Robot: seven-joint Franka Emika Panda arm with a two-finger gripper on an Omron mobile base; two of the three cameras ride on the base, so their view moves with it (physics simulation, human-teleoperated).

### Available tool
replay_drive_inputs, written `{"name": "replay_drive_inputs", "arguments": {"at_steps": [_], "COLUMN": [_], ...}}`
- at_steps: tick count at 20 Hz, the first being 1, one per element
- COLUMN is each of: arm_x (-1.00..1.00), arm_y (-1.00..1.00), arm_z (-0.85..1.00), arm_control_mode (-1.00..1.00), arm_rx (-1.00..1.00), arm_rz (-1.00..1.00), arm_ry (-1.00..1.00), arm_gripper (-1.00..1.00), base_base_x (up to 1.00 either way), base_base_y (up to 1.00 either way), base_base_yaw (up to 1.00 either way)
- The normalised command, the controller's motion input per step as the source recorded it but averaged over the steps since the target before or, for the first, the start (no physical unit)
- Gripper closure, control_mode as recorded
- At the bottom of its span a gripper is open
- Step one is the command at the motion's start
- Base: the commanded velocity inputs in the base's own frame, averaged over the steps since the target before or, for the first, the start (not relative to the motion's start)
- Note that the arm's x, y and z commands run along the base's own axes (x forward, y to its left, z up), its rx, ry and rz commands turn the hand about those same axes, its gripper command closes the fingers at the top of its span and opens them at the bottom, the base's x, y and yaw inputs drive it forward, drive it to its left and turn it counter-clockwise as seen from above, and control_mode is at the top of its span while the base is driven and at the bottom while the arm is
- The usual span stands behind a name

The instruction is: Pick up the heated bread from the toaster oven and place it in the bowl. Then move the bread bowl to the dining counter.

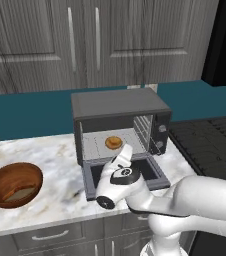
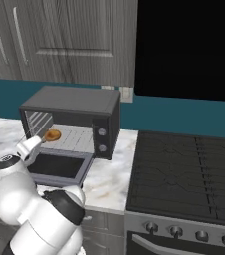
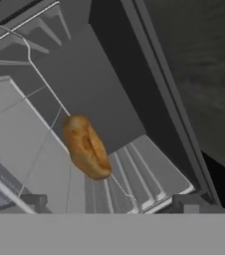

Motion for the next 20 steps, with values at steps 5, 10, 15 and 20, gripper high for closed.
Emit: {"name": "replay_drive_inputs", "arguments": {"at_steps": [5,10,15,20], "arm_x": [-0.48,-0.52,-0.22,-0.19], "arm_y": [0.0,0.0,0.03,0.07], "arm_z": [0.0,-0.02,-0.34,-0.21], "arm_control_mode": [-1.0,-1.0,-1.0,-1.0], "arm_rx": [0.0,0.0,-0.03,-0.02], "arm_rz": [0.0,0.01,0.01,0.0], "arm_ry": [0.05,0.08,0.07,0.02], "arm_gripper": [-1.0,-1.0,-1.0,-1.0], "base_base_x": [0.0,0.0,0.0,0.0], "base_base_y": [0.0,0.0,0.0,0.0], "base_base_yaw": [0.0,0.0,0.0,0.0]}}
